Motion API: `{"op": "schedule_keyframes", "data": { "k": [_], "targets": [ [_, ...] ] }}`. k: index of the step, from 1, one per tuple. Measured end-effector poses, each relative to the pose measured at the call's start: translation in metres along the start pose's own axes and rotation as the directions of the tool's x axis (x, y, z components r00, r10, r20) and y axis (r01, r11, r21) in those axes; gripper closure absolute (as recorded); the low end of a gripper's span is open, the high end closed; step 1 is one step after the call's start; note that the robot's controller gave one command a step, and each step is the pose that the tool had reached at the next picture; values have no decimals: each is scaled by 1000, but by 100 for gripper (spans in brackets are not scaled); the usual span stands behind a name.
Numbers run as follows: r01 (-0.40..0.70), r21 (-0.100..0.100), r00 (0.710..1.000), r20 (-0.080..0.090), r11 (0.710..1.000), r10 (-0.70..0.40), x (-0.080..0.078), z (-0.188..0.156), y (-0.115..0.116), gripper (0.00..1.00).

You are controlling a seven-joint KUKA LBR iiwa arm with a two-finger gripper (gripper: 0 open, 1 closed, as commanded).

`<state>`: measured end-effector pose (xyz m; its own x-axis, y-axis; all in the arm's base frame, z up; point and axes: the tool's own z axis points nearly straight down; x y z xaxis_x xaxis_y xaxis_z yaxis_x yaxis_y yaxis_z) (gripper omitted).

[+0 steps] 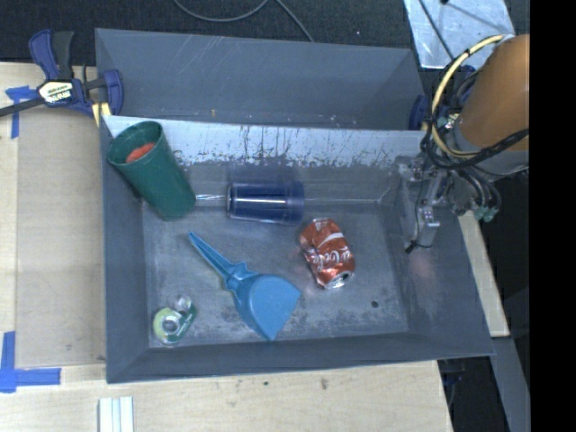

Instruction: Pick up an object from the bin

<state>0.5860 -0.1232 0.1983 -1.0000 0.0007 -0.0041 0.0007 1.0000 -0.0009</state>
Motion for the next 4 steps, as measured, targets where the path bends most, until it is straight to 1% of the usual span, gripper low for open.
{"op": "schedule_keyframes", "data": {
  "k": [1, 2, 3, 4],
  "targets": [
    [-46, 0, 999, 2, 999, 46, -6, 65, 43, 0],
    [154, -1, 988, -2, 988, -154, -5, 83, 63, 0],
    [557, 3, 830, 4, 830, -558, -17, 82, 78, 0],
    [650, -1, 760, -2, 760, -650, -13, 109, 95, 0]
  ]
}}
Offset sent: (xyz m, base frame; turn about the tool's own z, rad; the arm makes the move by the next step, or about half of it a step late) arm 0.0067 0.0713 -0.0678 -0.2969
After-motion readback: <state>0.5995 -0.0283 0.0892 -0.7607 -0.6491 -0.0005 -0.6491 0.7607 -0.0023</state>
